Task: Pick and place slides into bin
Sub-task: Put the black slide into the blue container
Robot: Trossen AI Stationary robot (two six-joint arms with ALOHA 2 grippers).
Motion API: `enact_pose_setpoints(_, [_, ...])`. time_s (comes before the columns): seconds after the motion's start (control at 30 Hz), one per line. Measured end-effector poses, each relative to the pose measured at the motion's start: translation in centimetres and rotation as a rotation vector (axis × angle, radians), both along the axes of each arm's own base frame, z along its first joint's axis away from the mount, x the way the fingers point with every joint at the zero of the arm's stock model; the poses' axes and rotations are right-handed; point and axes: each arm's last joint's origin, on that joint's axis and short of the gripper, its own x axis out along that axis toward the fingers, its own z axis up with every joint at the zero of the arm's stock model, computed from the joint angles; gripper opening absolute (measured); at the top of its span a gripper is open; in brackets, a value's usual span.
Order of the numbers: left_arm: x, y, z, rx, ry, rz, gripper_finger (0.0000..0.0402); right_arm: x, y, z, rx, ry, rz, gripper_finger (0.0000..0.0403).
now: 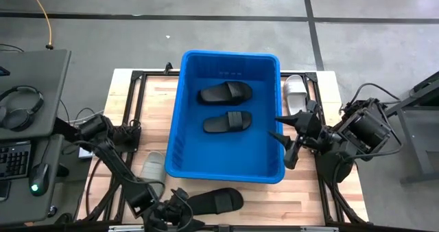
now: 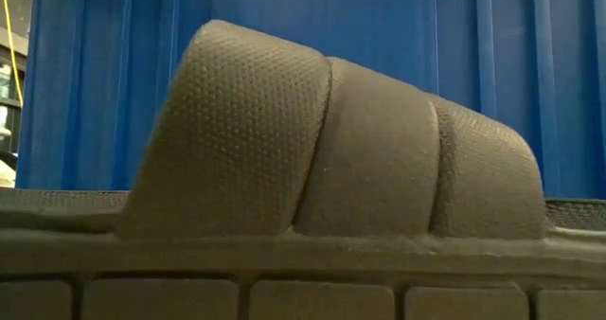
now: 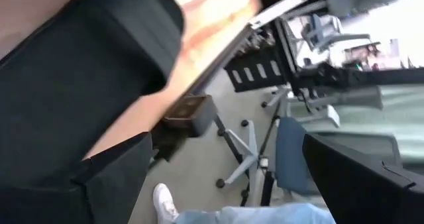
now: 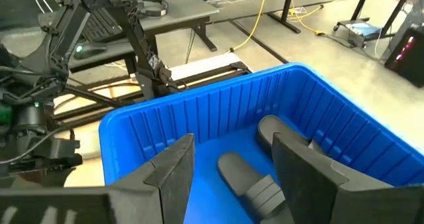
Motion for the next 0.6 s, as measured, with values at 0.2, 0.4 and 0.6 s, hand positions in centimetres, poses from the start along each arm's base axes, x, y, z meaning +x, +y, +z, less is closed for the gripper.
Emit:
enact_pose_setpoints(0.2, [1.3, 0.0, -3.2, -0.036, 0.052, 0.054, 0.0375, 0.0, 0.0, 0.0, -0.011, 0.006, 0.005, 0.0193])
enact_pose_setpoints(0.4, [2.1, 0.2, -4.8, -0.098, 0.011, 0.206, 0.0334, 0.0, 0.0, -0.1, 0.003, 0.018, 0.02, 0.0193])
enact_pose_setpoints(0.6, [3.1, 1.2, -5.5, -0.114, 0.019, 0.256, 0.0314, 0.0, 0.1, -0.1, 0.018, 0.03, 0.034, 0.0193])
